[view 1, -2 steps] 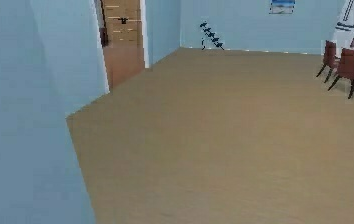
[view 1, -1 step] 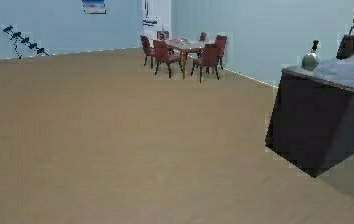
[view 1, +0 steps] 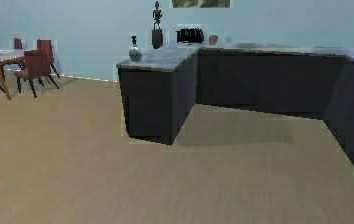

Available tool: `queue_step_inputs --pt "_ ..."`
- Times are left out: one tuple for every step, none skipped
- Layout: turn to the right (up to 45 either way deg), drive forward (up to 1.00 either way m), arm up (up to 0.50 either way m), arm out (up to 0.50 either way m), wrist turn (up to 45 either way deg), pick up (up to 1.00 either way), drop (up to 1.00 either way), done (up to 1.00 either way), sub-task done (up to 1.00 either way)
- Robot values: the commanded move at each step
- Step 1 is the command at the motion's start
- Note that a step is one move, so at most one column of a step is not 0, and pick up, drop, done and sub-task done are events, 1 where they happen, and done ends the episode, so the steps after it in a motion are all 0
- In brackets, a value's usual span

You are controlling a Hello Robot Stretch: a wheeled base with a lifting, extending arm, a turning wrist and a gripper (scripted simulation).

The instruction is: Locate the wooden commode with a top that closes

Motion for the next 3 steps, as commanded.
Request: queue_step_inputs --pt "15.0 0.0 0.0 0.0 0.0 0.0 0.0 0.0 0.0" --pt "0.0 0.15 0.0 0.0 0.0 0.0 0.0 0.0 0.0" --pt "-45.0 0.0 0.0 0.0 0.0 0.0 0.0 0.0 0.0"
